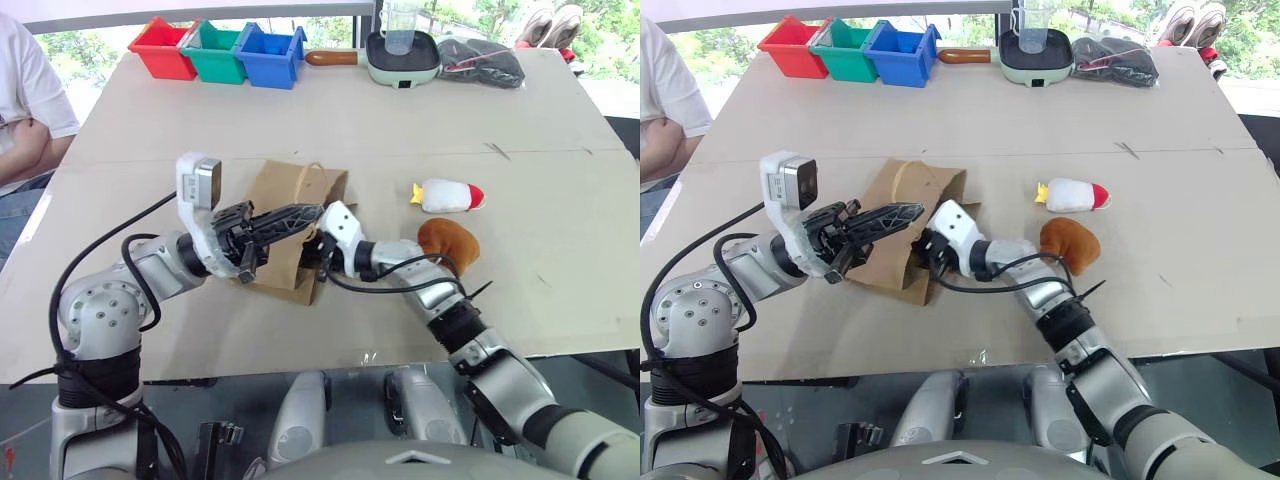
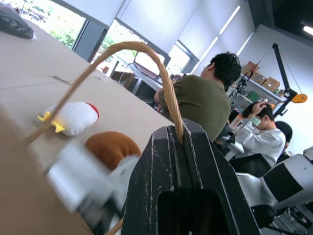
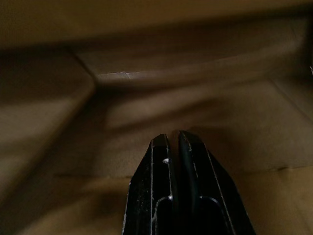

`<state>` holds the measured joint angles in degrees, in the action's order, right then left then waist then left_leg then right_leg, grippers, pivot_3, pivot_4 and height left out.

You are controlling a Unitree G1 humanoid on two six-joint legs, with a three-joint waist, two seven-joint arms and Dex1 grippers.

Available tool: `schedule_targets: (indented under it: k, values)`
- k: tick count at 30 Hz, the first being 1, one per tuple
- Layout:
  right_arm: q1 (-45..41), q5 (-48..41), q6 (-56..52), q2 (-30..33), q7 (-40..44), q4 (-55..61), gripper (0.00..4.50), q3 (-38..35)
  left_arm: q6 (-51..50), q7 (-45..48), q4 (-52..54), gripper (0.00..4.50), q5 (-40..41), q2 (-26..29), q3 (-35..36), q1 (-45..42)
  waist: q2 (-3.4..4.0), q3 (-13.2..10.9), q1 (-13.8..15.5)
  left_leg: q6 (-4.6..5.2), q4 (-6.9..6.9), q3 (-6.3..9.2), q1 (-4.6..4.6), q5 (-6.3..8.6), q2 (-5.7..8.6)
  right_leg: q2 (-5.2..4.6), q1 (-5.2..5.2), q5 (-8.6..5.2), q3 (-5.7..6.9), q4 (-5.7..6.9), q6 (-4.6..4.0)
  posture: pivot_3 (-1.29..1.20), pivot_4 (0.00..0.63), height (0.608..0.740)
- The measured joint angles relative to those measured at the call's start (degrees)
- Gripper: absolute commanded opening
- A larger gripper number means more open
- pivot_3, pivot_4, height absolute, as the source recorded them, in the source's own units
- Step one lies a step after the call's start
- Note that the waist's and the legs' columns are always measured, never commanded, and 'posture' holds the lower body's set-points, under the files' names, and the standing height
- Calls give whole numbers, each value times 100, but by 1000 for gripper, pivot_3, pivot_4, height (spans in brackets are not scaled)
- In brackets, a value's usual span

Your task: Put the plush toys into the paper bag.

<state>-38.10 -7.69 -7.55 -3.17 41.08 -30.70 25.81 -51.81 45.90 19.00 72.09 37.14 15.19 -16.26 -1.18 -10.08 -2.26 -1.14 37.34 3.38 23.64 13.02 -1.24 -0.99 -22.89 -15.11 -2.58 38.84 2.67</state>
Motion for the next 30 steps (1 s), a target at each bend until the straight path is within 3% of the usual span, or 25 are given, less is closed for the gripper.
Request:
schedule_targets:
  k: [5,8,12,18,21,24,30]
  values:
    - [-332,370,770,-254,-26,-954,88,-54,-8,-452,5,0,470,72,384,-174,-6,4,-13,-1,-4,4,-29,0,-3,3,20,0,1,7,-1,0,150,740]
    - [-349,520,1021,-339,-46,-1208,88,-115,-11,-845,-30,0,960,228,794,-444,-7,6,-18,-1,-25,-5,-91,0,-3,3,70,-3,-9,5,-5,0,150,740]
    - [-369,691,1122,-394,-275,-1328,88,-234,1,-1443,-200,0,1576,352,1139,-756,-13,13,-20,-1,-25,0,-102,0,-3,5,80,-6,-5,5,-10,0,150,740]
    - [-374,786,1015,-379,-712,-1257,88,-376,6,-1637,-201,0,1565,354,1134,-641,-11,13,15,-2,-23,1,-102,0,1,1,85,-6,-4,3,-10,0,150,740]
    - [115,695,627,-207,-610,-390,88,-435,98,-1317,-119,0,1001,514,1016,-326,-7,10,41,-3,-26,3,-90,0,4,-1,82,-8,1,-5,-11,0,150,740]
    - [486,455,-33,121,-275,537,873,-502,226,-908,-107,0,421,597,809,-149,-5,6,59,-3,-35,2,-78,0,7,-5,75,-9,0,-23,-11,0,150,740]
    - [1261,-84,-1783,1170,-110,3425,3761,-896,780,-97,-135,0,-739,619,306,-114,6,-3,53,-3,-61,-7,-64,0,4,-4,48,-9,-9,-31,-11,0,150,740]
